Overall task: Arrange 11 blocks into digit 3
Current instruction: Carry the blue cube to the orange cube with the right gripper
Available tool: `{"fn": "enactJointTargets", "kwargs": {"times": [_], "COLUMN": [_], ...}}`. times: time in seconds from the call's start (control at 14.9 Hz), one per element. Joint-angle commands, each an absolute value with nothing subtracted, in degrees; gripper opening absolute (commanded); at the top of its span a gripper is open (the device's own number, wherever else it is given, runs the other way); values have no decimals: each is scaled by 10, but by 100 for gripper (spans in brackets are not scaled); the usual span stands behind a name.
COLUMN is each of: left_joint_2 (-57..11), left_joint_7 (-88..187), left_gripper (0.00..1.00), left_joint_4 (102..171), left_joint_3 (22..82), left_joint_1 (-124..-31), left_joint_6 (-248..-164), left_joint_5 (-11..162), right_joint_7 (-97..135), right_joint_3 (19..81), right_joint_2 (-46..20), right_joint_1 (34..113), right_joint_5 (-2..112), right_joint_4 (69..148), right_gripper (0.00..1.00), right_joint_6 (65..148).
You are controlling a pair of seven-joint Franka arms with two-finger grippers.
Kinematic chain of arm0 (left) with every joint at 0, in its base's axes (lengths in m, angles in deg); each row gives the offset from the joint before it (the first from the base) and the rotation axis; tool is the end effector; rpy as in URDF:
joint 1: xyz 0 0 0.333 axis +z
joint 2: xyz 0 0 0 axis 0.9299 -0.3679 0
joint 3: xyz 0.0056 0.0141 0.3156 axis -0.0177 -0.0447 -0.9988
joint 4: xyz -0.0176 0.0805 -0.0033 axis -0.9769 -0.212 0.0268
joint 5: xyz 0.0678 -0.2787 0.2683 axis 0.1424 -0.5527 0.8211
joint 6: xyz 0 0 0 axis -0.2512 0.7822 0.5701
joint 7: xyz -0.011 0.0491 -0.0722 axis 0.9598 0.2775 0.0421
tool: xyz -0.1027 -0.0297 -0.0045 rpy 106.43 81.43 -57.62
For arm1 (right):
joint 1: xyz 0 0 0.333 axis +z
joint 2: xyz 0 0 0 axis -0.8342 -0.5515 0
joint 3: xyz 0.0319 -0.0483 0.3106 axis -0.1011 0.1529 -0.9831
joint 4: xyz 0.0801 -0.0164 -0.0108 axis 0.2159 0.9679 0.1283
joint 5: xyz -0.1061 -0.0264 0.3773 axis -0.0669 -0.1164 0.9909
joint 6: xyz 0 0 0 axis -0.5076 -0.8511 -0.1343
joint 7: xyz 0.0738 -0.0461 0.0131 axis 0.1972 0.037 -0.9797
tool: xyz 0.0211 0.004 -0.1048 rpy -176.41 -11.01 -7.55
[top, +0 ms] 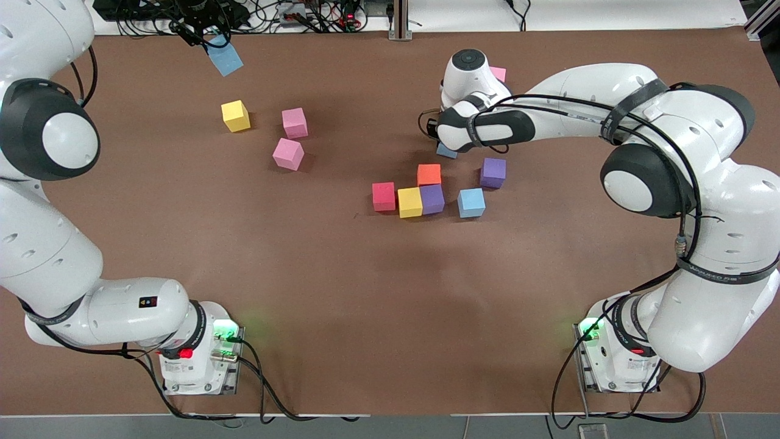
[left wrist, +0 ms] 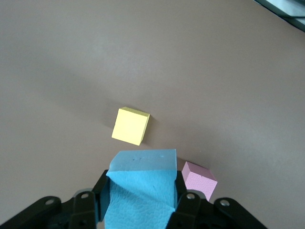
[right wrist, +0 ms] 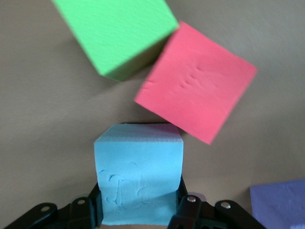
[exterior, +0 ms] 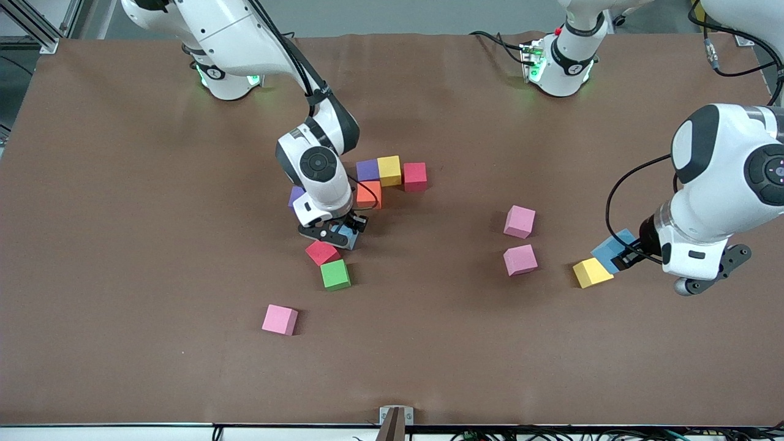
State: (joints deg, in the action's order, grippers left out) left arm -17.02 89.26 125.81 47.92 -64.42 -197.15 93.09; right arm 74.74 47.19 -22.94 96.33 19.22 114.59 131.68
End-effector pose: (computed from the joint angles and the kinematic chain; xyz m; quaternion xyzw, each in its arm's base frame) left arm 0.6560 -0.0854 0.4569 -0.9550 -0.2951 -0.0162 0.0250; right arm 0.5197 0.3950 0.2165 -0.9925 0.1207 -0.0190 0.0090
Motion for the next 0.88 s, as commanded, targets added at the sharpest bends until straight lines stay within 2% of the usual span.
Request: {"fn": "enactJointTargets", "kwargs": {"times": [0.0,0.27,0.67,0.81], "left_joint_2": [-166,-175,-192,-199], "left_joint_7": [981,1113,1147,1163], "left_gripper": [18,22,20,19], "left_joint_4": [1264,1263,1261,1262], "left_joint_3": [479,477,480,480], "left_joint_1": [-641,-648,-653,-653], "left_joint_6": [-1964,-1965,-1973,-1989], "left_joint_5": [921,926,928,928], "right_joint_7": [662,645,625,571], "right_joint_3": [470,459,427,422], "right_joint_2": [-224,-226,-226,-226], "right_joint_1": [959,963,953,943], "right_joint_5": [192,192,193,232], "right_joint_4": [1132,1109,1109,1109], "right_gripper": [34,34,34,34], "right_joint_6": [1317,1315,1296,1269]}}
